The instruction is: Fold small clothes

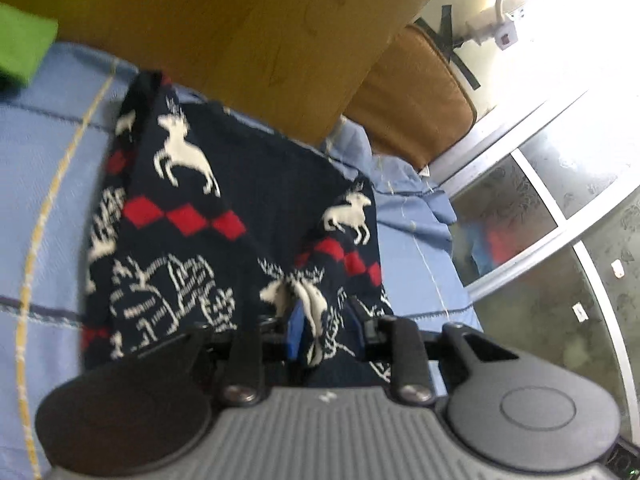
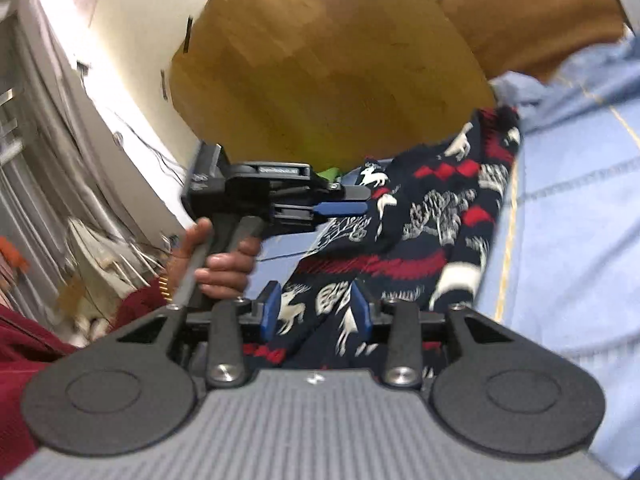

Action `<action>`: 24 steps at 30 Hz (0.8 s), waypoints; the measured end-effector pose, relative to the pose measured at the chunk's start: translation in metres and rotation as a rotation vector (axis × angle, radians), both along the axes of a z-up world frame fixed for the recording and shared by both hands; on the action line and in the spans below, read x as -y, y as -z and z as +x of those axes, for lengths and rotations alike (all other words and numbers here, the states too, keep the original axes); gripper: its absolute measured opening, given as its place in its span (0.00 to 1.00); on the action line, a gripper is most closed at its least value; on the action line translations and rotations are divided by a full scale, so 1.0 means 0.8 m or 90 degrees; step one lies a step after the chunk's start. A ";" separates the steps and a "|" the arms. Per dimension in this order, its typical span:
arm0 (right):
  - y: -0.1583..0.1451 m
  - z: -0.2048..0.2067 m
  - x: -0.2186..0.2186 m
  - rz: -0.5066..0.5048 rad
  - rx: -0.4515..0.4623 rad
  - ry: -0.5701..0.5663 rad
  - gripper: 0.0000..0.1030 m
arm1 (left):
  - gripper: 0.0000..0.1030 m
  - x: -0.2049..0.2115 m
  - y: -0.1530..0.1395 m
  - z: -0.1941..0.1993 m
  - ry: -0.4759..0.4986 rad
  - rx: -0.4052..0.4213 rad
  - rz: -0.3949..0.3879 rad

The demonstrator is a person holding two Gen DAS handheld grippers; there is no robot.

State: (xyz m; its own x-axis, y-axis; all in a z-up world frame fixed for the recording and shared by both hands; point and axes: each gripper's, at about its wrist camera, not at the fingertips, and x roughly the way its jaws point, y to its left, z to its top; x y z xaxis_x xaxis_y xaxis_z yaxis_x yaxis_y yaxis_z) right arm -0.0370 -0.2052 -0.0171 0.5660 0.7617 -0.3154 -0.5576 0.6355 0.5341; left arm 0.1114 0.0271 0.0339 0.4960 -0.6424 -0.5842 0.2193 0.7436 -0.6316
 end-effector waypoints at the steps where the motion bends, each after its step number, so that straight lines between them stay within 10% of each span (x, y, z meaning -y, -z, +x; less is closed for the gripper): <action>1: -0.004 0.017 -0.012 -0.033 0.020 0.015 0.41 | 0.22 0.002 -0.003 0.002 0.002 0.003 0.005; 8: -0.019 0.172 -0.014 -0.133 0.072 0.154 0.42 | 0.28 0.033 0.012 0.005 0.038 -0.007 0.047; 12: 0.007 0.281 -0.013 -0.127 -0.026 0.161 0.42 | 0.25 0.042 0.029 0.024 0.025 -0.034 0.054; 13: 0.017 0.303 -0.016 -0.121 -0.054 0.154 0.39 | 0.18 0.043 0.033 0.027 0.022 -0.037 0.053; 14: 0.023 0.320 -0.021 -0.121 -0.069 0.148 0.11 | 0.15 0.043 0.036 0.030 0.018 -0.038 0.058; 24: 0.057 0.383 -0.048 -0.140 -0.057 0.168 0.07 | 0.13 0.045 0.050 0.044 0.005 0.007 0.077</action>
